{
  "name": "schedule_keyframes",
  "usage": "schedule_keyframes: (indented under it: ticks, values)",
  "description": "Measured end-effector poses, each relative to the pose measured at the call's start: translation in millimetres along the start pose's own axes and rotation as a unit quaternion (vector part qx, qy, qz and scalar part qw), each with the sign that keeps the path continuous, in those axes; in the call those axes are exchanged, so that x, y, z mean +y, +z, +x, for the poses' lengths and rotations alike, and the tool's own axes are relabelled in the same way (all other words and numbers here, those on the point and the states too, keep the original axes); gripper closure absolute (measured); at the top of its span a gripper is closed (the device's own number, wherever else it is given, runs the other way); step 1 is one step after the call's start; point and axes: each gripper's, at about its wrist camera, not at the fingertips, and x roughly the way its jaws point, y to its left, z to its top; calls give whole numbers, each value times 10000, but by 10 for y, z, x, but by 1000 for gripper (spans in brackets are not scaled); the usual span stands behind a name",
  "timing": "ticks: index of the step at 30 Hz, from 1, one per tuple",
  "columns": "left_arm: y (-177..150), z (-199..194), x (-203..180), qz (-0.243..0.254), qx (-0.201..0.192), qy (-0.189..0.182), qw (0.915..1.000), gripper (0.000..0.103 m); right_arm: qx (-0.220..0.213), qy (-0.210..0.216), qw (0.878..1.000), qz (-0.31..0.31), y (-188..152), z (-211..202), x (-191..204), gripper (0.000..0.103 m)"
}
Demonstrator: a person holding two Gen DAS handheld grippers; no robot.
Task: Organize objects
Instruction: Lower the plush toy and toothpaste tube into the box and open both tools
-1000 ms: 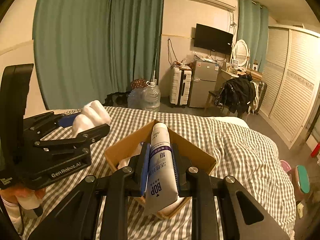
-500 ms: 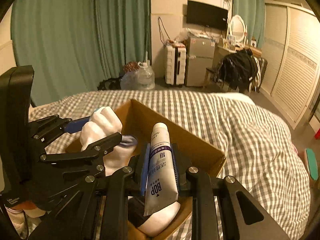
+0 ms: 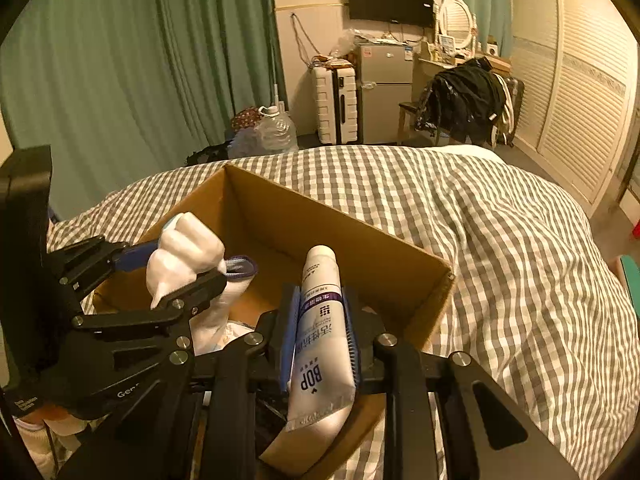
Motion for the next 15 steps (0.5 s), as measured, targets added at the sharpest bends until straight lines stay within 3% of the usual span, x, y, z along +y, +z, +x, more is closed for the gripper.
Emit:
schedule_keyframes:
  ticks: [2,7,10,15]
  values:
    - [7,-76,-5,-38,-47,41,10000,23,-55,-11,10000,69,3,-65,-19,60]
    - [68,-326,41,-70,-186,145,9997,16,-278,-88,9993,229,49,-363,-62,58]
    - [104,-553,77,-96,-359,168,9992,16,-406,-137,9987,259,64,-579,-31,47]
    - [142,-976,127,-156,-637,168,9977,16,-649,-248,9973,250,74,-966,51,40]
